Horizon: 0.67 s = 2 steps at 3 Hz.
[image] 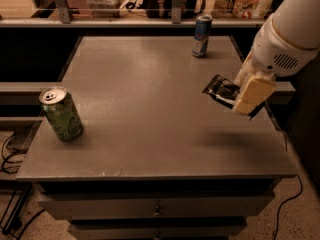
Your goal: Move rxbar chocolate near green can
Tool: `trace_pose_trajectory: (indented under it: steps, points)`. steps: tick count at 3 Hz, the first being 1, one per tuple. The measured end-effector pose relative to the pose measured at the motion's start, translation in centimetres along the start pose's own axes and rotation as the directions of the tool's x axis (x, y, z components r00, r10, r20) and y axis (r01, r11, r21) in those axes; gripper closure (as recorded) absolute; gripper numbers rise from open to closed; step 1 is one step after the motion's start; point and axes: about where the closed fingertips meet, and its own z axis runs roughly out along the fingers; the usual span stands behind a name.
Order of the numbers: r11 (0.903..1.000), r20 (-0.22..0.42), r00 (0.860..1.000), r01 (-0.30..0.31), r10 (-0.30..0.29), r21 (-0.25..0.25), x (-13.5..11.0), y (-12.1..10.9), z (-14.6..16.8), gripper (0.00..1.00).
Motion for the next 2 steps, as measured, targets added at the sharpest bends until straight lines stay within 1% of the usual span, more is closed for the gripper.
trace_pose_trajectory:
  steps: [1,2]
  points:
    - [0.9971,0.048,0.998,0.047,-0.044,-0.060,-2.8,2.3,2.0,1.00]
    - [0.9852,0.127,0.987,0.115,-0.098,-0.127,-7.3,4.9,4.1,1.00]
